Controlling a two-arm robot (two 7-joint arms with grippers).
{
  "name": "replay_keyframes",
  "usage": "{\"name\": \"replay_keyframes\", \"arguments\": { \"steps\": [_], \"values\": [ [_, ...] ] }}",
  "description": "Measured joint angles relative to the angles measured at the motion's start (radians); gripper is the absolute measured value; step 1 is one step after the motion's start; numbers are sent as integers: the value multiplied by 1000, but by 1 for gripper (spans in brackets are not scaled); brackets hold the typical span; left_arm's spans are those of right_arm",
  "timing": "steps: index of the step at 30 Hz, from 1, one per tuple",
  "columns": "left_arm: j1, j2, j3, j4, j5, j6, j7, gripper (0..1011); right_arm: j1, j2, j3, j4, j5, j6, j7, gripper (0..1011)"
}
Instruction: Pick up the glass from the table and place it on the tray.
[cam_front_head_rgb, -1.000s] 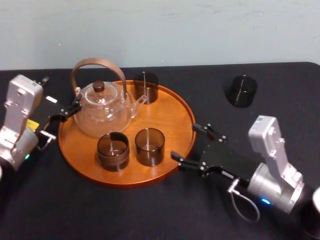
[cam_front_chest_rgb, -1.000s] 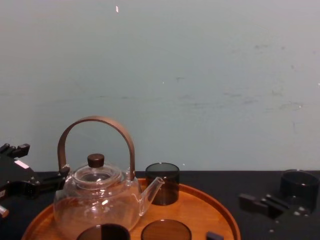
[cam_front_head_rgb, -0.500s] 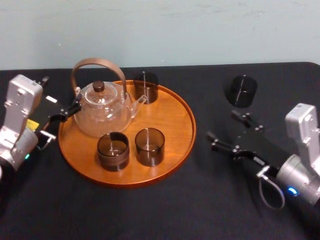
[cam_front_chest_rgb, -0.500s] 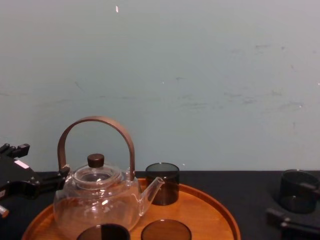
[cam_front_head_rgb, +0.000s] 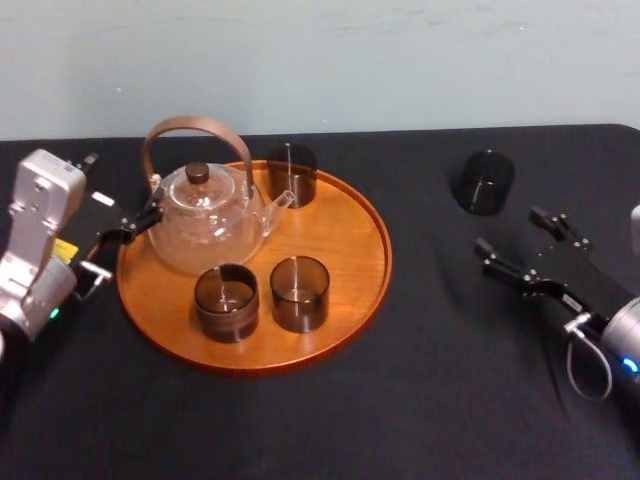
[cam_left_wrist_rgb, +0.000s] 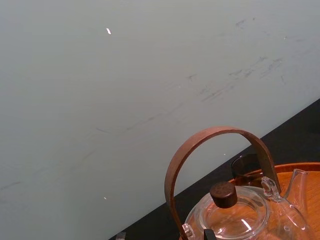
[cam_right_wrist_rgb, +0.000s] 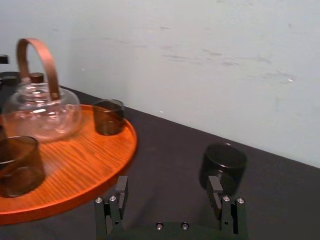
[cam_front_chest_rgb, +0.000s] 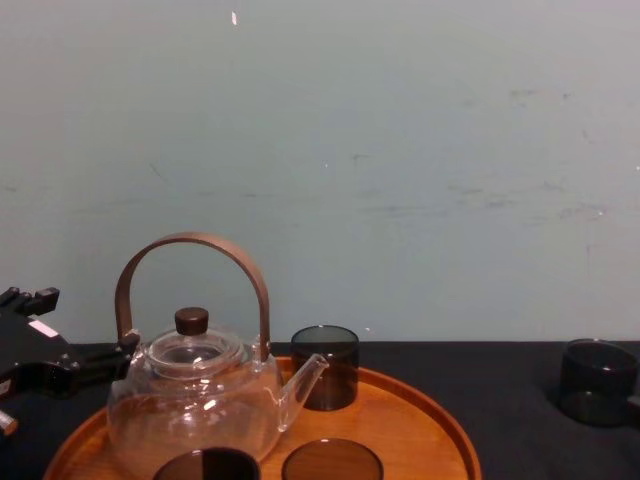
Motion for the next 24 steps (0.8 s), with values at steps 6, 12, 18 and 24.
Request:
{"name": "replay_keyframes", "arguments": {
  "steps": [6,12,18,24],
  "values": [
    [0,0,0,0,0,0,0,1010,1,-5,28,22,6,2,-3,1003],
    [0,0,0,0,0,0,0,1009,3,-10,50,40,8,7,-8,1002],
    [0,0,0,0,0,0,0,1009,11,-17,67,59,11,15,-13,1003],
    [0,0,0,0,0,0,0,1009,36,-28,72,82,12,30,-16,1002]
  ]
}}
